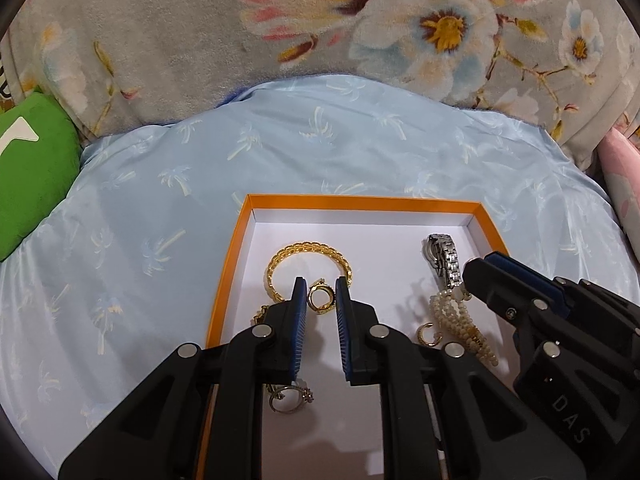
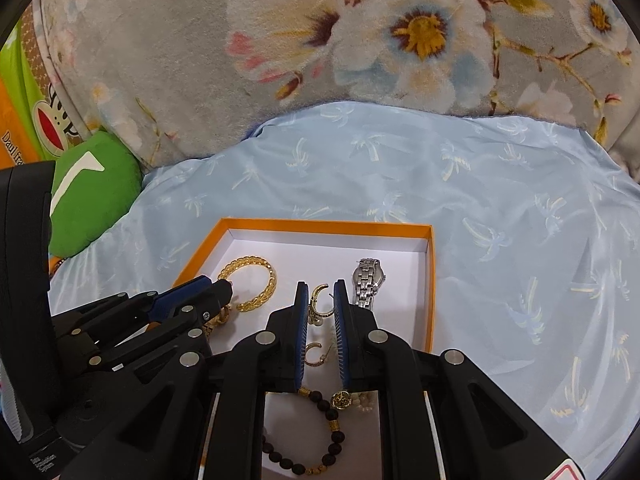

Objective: Organize jewelry
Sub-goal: 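Open both grippers to release the earrings in the box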

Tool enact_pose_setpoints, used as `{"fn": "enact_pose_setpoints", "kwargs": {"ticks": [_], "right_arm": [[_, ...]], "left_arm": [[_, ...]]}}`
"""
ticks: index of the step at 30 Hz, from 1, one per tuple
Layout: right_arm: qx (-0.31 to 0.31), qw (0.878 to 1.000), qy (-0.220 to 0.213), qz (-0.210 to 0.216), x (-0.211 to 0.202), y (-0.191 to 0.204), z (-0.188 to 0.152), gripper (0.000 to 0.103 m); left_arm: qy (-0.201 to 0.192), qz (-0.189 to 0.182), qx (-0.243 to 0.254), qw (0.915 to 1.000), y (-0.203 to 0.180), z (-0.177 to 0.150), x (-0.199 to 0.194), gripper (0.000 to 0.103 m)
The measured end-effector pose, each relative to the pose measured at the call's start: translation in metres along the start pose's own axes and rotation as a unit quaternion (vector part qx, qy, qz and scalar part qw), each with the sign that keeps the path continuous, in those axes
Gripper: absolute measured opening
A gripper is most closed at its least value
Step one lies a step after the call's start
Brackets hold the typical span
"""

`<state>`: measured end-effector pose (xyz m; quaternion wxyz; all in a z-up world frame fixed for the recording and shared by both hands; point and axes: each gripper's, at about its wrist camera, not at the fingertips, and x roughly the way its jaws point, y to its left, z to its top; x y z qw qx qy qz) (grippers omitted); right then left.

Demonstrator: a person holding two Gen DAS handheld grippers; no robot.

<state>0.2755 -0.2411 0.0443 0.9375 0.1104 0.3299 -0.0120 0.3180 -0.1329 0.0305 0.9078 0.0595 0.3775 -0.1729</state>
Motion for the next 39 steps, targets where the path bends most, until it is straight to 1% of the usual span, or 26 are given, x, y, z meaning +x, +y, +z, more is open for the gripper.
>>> {"fn": "enact_pose_setpoints", "kwargs": {"ticks": [11, 12, 14, 16, 35, 39], "right_arm": [[-0.007, 1.0, 0.001, -0.006, 0.0033, 0.0017, -0.0021, 0.012], [-0.008, 1.0, -0.001, -0.008, 0.0031, 0.0019, -0.0023, 0.012], [-0.012, 1.0, -0.004, -0.012, 0.0028, 0.003, -0.0024, 0.014], [-0.016, 1.0, -0.006, -0.016, 0.0021, 0.0037, -0.0027, 0.014], [-0.015, 1.0, -0.009, -0.016, 0.0009, 0.0019, -0.0023, 0.016], [-0.015, 1.0, -0.013, -0.019, -0.0041, 0.0024, -0.0043, 0.016]], "left_arm": [[-0.004, 0.002, 0.005, 1.0, -0.0018, -0.0011, 0.0013, 0.016], [-0.002, 0.002, 0.004, 1.0, -0.0018, -0.0011, 0.002, 0.017], [-0.002, 0.006, 0.003, 1.0, -0.0016, -0.0013, 0.0026, 0.024], [-0.007, 0.01, 0.003, 0.9999, -0.0016, -0.0011, 0.0013, 0.035], [-0.011, 0.011, 0.006, 0.9999, -0.0028, -0.0009, -0.0008, 0.035], [-0.016, 0.019, 0.008, 0.9997, -0.0038, -0.0018, -0.006, 0.035]]}}
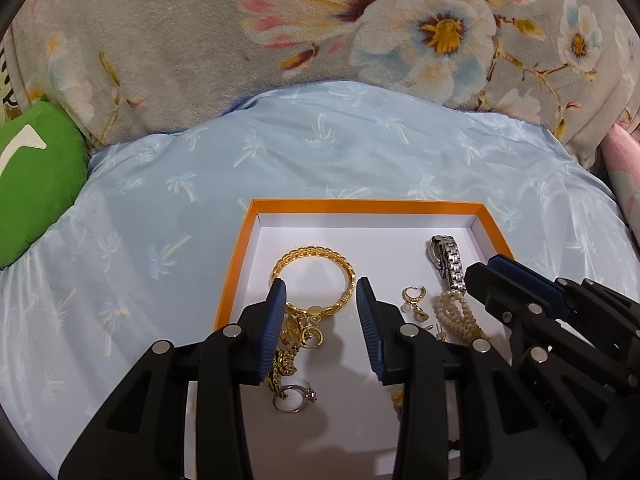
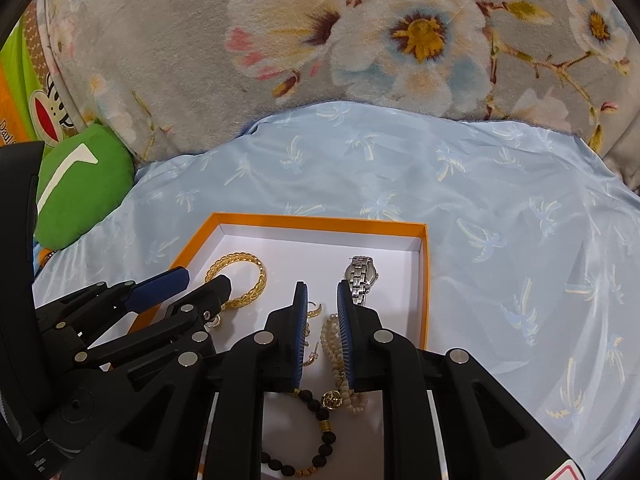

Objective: Organize jewelry

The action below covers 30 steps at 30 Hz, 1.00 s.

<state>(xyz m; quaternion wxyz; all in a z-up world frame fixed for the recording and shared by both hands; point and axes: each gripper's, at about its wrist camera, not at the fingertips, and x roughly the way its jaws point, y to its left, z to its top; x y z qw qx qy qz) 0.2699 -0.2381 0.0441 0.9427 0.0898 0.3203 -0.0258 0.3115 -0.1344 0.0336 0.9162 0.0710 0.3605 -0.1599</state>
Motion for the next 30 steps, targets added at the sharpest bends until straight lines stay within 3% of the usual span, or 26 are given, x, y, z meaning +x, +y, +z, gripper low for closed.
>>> {"fn": "enact_pose_setpoints", "kwargs": {"ticks": [6, 11, 18, 30], "right_arm": [[0.001, 1.0, -0.014, -0.018, -0.045, 0.007, -0.023, 0.034], [0.008, 1.0, -0.006, -0.026, -0.086, 0.017, -0.061, 0.04], [0.028, 0.999, 0.006, -0.042, -0.121, 0.024, -0.114, 0.054], [0.024, 0.998, 0.021, -0.061, -0.14, 0.034, -0.159, 0.059]], "left_arm": [[-0.012, 0.005, 0.003, 0.9999, -0.002, -0.022, -0.041, 0.035], [-0.012, -0.003, -0.005, 0.9999, -0.001, -0.055, -0.084, 0.035], [-0.012, 0.012, -0.013, 0.9998, 0.005, -0.106, -0.125, 0.05], [0.004, 0.042, -0.006, 0.9991, 0.004, -0.153, -0.144, 0.052]]}}
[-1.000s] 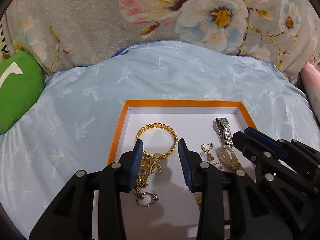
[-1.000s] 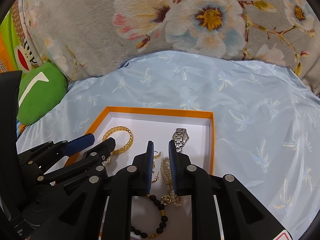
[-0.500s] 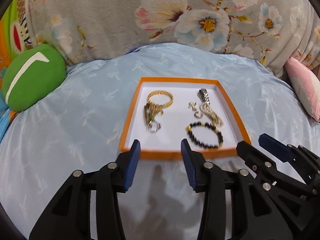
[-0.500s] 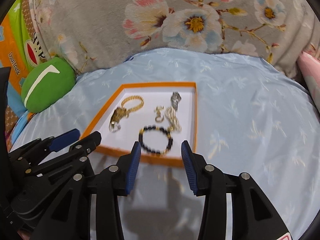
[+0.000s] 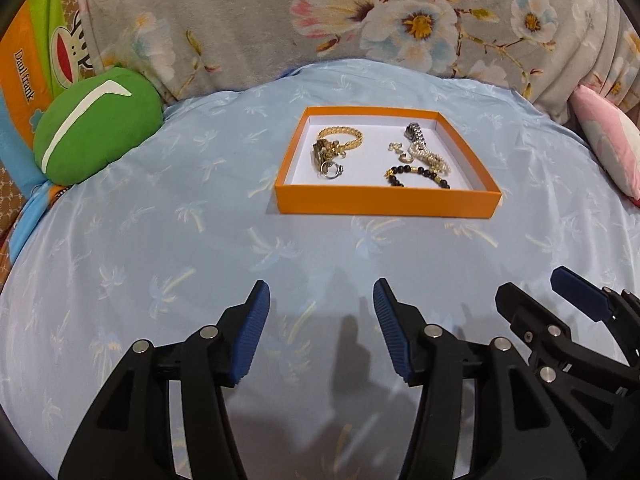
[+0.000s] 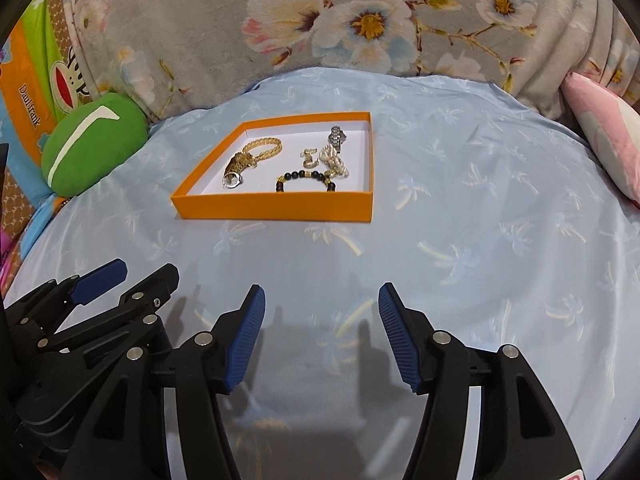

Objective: Organize jewelry

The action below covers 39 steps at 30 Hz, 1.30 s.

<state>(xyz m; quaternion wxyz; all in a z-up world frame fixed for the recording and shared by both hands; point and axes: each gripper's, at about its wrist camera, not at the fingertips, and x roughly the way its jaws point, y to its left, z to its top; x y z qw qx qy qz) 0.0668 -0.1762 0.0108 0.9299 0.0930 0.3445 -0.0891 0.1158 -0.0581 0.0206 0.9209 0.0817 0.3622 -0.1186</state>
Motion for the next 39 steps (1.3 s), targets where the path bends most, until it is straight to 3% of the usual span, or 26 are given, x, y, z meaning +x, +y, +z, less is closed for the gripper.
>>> {"fn": "enact_pose_setpoints", "kwargs": {"ticks": [9, 19, 39], "right_arm": [[0.005, 1.0, 0.007, -0.009, -0.0019, 0.0008, -0.0087, 0.064], [-0.005, 0.999, 0.017, -0.029, 0.0015, 0.0063, -0.0093, 0.066], [-0.004, 0.999, 0.011, -0.03, -0.0006, 0.0052, -0.01, 0.066]], "left_arm": [[0.005, 0.036, -0.01, 0.9993, 0.0041, -0.0084, -0.0003, 0.065], [0.006, 0.064, -0.012, 0.9979, 0.0045, -0.0091, -0.0005, 0.067], [0.007, 0.053, -0.013, 0.9985, 0.0065, -0.0082, -0.0005, 0.067]]}}
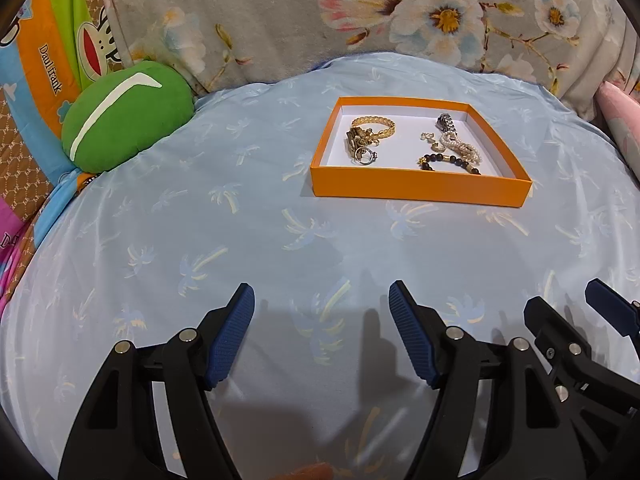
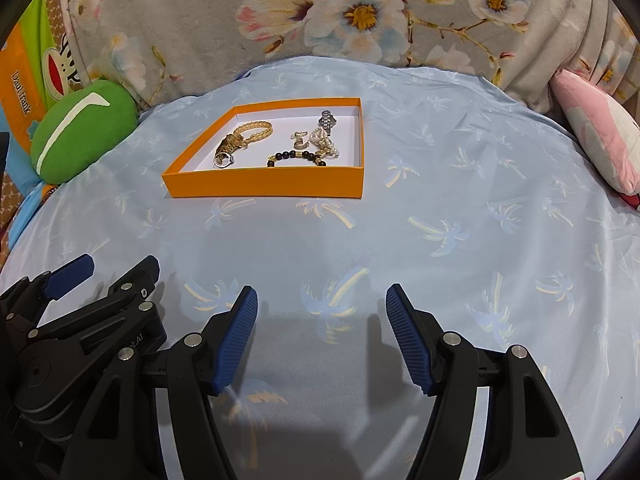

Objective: Organize jewelry

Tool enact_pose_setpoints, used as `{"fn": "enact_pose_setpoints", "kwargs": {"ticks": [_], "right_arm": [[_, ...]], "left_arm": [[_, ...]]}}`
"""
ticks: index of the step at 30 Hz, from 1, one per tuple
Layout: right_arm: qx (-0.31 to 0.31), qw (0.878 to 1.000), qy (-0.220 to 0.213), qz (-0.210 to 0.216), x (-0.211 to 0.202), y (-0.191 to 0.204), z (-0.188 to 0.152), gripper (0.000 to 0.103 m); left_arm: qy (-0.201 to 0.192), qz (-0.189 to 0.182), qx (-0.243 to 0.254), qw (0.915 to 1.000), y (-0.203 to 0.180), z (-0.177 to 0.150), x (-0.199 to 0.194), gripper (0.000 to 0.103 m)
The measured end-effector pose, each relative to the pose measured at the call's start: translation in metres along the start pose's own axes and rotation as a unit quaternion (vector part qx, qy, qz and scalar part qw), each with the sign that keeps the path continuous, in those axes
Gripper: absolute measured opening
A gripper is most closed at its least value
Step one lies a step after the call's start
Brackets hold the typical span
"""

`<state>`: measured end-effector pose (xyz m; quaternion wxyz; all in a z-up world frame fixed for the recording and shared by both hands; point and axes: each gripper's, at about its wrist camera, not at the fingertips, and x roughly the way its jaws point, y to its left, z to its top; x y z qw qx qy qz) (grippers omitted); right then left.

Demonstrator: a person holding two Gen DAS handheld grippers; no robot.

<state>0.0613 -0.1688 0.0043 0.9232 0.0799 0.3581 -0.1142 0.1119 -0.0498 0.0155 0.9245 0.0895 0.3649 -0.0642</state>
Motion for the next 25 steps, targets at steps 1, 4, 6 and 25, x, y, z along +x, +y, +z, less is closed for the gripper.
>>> {"fn": "enact_pose_setpoints", "kwargs": {"ticks": [1, 4, 6, 25], "right_arm": [[0.0, 1.0, 0.0, 0.0, 0.0002, 0.0, -0.0001, 0.066], [0.0, 1.0, -0.001, 0.0, 0.0, 0.0001, 0.0, 0.066], [0.0, 1.0, 0.0, 0.0, 0.0003, 0.0001, -0.0002, 0.066], [-0.001, 1.0, 0.0, -0.001, -0.0002, 0.0001, 0.0, 0.066]], "left_arm": [[0.0, 0.0, 0.0, 1.0, 0.0, -0.0001, 0.0, 0.067], [0.0, 0.0, 0.0, 1.0, 0.0001, 0.0, 0.0001, 0.067], [0.0, 0.001, 0.0, 1.0, 0.0001, -0.0001, 0.0, 0.067], [0.0, 0.005, 0.002, 1.0, -0.0005, 0.0009, -0.0008, 0.067]]}}
